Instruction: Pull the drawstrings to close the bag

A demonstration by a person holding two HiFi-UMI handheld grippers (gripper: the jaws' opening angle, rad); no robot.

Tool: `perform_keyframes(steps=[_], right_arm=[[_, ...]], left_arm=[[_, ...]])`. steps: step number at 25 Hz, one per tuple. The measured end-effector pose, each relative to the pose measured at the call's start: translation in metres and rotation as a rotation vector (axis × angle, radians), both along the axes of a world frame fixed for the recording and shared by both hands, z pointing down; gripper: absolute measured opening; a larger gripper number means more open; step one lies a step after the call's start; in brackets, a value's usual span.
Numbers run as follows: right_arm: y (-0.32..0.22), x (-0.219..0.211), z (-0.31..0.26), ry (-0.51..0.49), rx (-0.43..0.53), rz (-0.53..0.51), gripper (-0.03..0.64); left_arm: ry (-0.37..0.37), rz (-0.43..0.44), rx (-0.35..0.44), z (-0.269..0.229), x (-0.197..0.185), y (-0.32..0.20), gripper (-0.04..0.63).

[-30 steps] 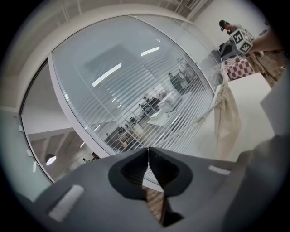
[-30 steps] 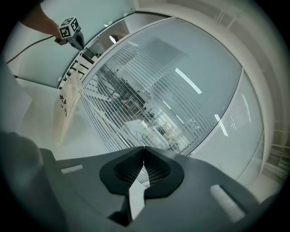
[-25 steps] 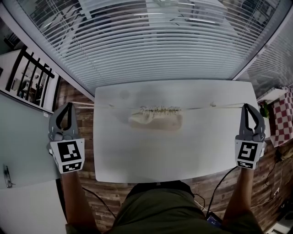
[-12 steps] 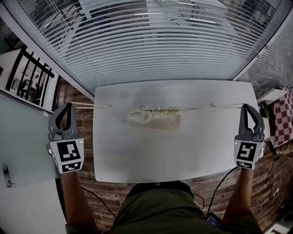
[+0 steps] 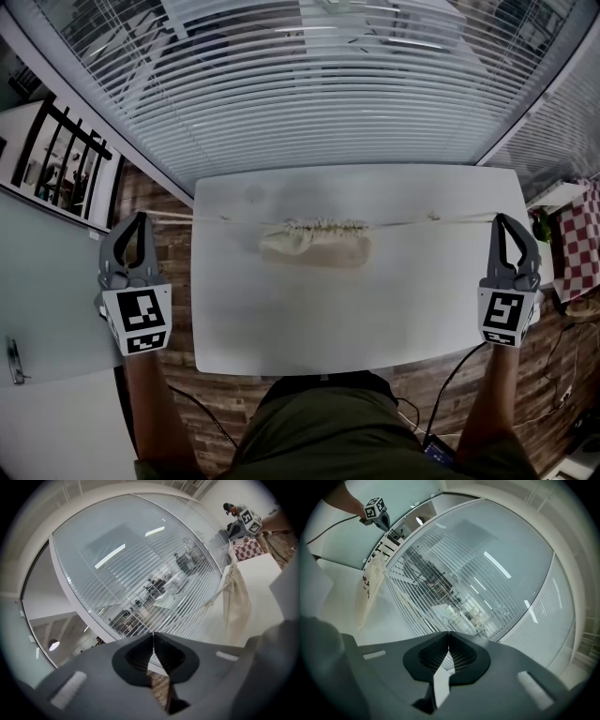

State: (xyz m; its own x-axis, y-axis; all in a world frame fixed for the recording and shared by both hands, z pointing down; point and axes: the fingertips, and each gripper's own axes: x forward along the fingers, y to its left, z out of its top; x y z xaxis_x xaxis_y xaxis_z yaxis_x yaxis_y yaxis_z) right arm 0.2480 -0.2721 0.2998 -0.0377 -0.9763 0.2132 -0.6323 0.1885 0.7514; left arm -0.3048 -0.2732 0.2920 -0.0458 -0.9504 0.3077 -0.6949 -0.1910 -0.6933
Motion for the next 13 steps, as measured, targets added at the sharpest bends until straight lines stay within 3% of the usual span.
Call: perform_keyframes(steps=[13], right_arm=[[0.0001, 0.0001, -0.0001, 0.002, -0.003, -0.001, 0.015]], left_arm=[[-0.006, 0.001, -0.005, 0.0010, 0.0001, 0.0008, 0.014]])
